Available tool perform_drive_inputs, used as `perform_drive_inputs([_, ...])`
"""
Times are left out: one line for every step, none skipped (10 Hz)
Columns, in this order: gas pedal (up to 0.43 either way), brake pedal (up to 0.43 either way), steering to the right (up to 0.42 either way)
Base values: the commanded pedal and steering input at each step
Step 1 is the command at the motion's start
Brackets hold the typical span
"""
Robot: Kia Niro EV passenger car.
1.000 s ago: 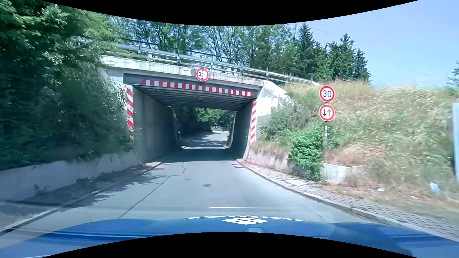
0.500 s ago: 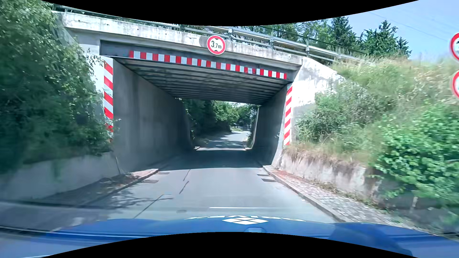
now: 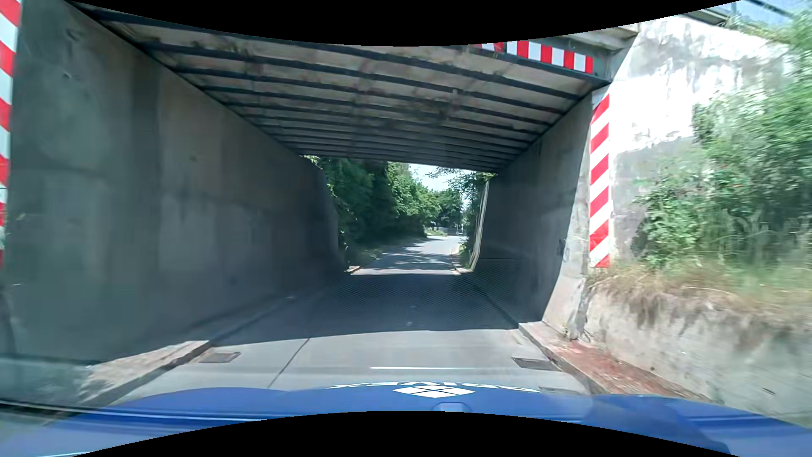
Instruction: Follow the waypoints while adhering to traffic rules and regulations
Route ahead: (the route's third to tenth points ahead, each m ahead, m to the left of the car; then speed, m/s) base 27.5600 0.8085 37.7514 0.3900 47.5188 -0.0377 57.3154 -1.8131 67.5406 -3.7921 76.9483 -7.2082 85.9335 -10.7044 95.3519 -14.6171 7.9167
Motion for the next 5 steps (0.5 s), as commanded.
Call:
perform_drive_inputs([0.000,0.000,-0.011])
perform_drive_inputs([0.000,0.000,-0.005])
perform_drive_inputs([0.000,0.000,-0.003])
perform_drive_inputs([0.000,0.000,-0.003])
perform_drive_inputs([0.000,0.000,-0.003])
